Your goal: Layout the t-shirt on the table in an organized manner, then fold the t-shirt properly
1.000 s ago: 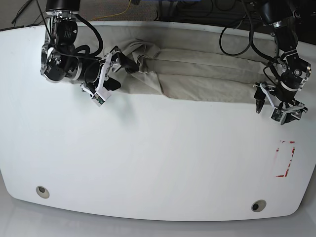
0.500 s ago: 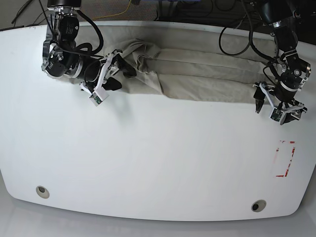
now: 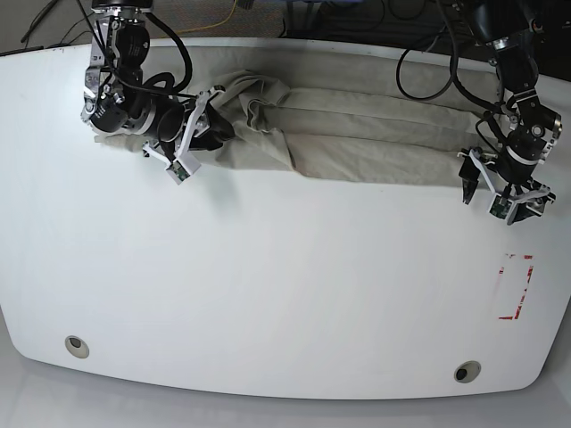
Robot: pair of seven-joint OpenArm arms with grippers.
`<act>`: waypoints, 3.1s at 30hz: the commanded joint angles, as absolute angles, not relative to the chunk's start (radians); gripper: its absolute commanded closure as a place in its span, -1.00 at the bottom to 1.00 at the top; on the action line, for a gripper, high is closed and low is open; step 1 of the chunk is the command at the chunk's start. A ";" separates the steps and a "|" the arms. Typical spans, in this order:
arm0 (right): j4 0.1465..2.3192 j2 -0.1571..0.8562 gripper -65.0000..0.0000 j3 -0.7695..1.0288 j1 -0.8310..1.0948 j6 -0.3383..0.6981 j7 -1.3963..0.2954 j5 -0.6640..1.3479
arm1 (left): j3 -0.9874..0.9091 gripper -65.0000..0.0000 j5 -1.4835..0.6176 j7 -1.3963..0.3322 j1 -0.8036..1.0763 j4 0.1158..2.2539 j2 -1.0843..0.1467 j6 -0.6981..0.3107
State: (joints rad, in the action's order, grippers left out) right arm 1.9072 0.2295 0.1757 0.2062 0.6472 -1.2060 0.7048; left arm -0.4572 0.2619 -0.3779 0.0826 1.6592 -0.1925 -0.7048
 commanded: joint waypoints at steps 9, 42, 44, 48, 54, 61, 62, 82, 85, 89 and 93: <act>1.926 0.234 0.76 0.110 0.237 0.648 -1.167 0.654 | -0.461 -0.58 0.249 -0.361 0.070 1.676 -0.205 -0.698; 1.997 0.367 0.71 -0.231 0.136 0.650 -1.251 0.661 | -0.461 -0.58 0.248 -0.361 0.065 1.679 -0.205 -0.698; 1.998 0.386 0.59 -0.208 0.137 0.645 -1.241 0.661 | -0.461 -0.58 0.248 -0.361 0.065 1.678 -0.206 -0.698; 1.998 0.412 0.20 -0.114 0.176 0.642 -1.210 0.661 | -0.461 -0.58 0.248 -0.361 0.065 1.678 -0.206 -0.698; 1.998 0.387 -0.13 0.108 0.255 0.644 -1.205 0.661 | -0.461 -0.58 0.248 -0.361 0.067 1.676 -0.206 -0.698; 1.998 0.361 -0.14 0.205 0.314 0.651 -1.205 0.661 | -0.461 -0.58 0.248 -0.361 0.065 1.675 -0.205 -0.698; 1.998 0.361 -0.14 0.205 0.325 0.651 -1.205 0.661 | -0.461 -0.58 0.248 -0.361 0.065 1.675 -0.205 -0.698; 1.992 0.360 -0.14 0.002 0.251 0.698 -1.204 0.783 | -0.440 -0.58 0.248 -0.361 0.065 1.661 -0.205 -0.698; 1.992 0.360 -0.14 -0.038 0.222 0.698 -1.204 0.783 | -0.440 -0.58 0.248 -0.361 0.065 1.662 -0.205 -0.698; 1.979 0.366 -0.14 -0.073 0.194 0.698 -1.204 0.782 | -0.441 -0.58 0.248 -0.361 0.065 1.664 -0.205 -0.698; 1.948 0.386 -0.14 -0.104 0.171 0.698 -1.204 0.782 | -0.443 -0.58 0.248 -0.361 0.065 1.664 -0.205 -0.698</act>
